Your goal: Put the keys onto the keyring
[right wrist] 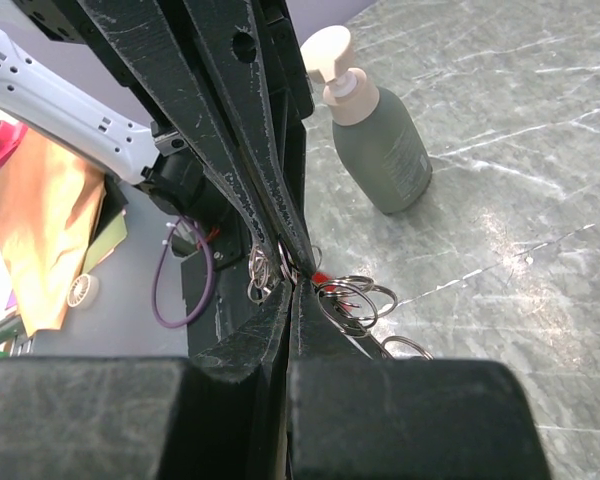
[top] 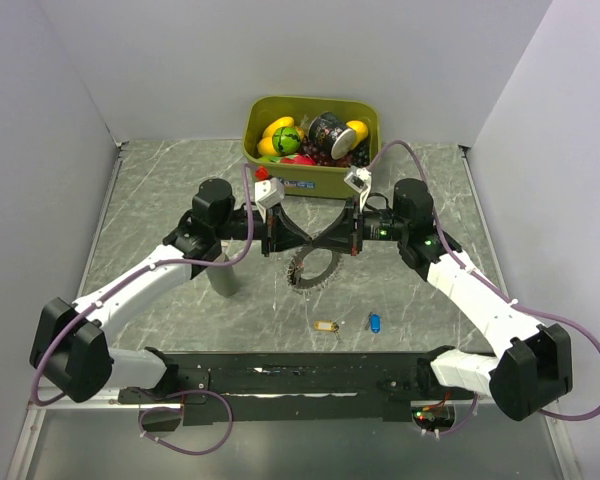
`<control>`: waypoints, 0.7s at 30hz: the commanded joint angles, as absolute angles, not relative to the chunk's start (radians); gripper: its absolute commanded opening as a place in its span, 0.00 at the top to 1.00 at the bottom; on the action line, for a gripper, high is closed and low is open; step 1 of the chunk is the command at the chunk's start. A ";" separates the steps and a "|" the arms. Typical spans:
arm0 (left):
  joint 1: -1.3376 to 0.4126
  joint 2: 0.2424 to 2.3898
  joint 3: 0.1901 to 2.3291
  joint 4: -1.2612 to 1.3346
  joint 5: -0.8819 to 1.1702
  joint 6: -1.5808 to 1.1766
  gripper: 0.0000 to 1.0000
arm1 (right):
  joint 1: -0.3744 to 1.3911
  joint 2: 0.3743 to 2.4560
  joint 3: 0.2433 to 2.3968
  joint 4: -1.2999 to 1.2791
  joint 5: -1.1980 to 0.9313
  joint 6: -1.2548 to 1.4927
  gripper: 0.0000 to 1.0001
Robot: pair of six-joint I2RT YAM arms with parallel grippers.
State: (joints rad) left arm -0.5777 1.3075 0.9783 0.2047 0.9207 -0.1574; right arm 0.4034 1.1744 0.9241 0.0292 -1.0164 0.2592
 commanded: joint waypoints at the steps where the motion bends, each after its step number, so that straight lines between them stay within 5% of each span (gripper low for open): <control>1: -0.563 1.270 1.005 0.118 0.862 -0.043 0.99 | 0.399 1.111 0.973 0.078 -1.037 0.268 1.00; 11: -0.557 1.236 0.988 0.104 0.867 0.035 0.99 | 0.399 1.092 0.971 0.078 -1.014 0.265 1.00; 15: -0.557 1.198 0.953 0.144 0.865 0.075 0.99 | 0.368 1.022 0.950 0.092 -0.960 0.265 0.60; 16: -0.557 1.189 0.943 0.161 0.867 0.084 0.99 | 0.364 1.009 0.946 0.098 -0.957 0.268 0.44; 21: -0.558 1.128 0.901 0.172 0.871 0.193 0.99 | 0.342 0.986 0.951 0.095 -0.974 0.259 0.30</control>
